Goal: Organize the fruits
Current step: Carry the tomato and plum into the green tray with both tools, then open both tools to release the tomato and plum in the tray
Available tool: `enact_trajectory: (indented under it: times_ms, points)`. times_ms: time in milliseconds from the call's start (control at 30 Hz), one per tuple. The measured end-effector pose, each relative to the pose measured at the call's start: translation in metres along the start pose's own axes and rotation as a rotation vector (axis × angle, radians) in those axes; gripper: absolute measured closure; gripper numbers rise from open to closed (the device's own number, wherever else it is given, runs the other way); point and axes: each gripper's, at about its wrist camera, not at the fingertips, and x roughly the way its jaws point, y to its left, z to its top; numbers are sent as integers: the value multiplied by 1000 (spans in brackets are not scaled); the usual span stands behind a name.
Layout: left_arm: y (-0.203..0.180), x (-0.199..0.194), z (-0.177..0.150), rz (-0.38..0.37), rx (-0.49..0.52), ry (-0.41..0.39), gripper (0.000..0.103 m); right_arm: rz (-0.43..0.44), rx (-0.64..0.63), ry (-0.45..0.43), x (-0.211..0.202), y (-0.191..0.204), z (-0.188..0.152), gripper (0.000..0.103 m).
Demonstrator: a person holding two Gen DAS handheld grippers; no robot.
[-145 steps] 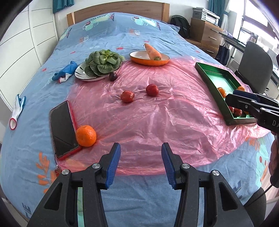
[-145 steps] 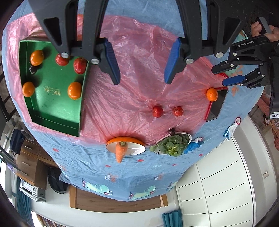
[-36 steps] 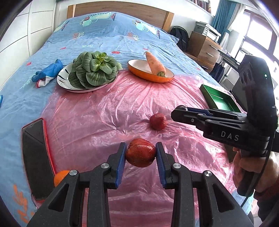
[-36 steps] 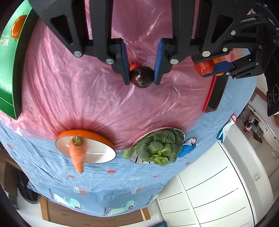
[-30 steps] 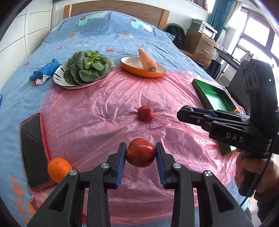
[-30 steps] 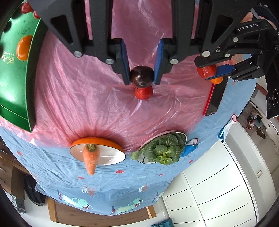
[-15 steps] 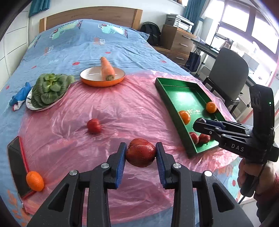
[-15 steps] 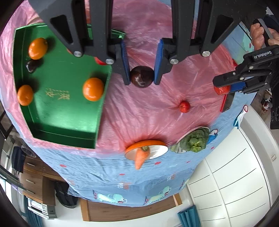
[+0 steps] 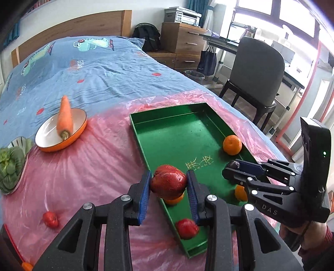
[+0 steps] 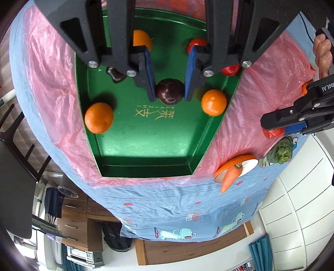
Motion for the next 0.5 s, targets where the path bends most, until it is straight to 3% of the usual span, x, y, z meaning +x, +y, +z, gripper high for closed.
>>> enact_trajectory:
  times_ms: [233,500]
  points:
    - [-17,64,26,27,22,80,74,-44,-12,21,24,-24,9,62]
    - [-25,108,27,60,50,161,74,-69,-51,54,42,-31,4,62]
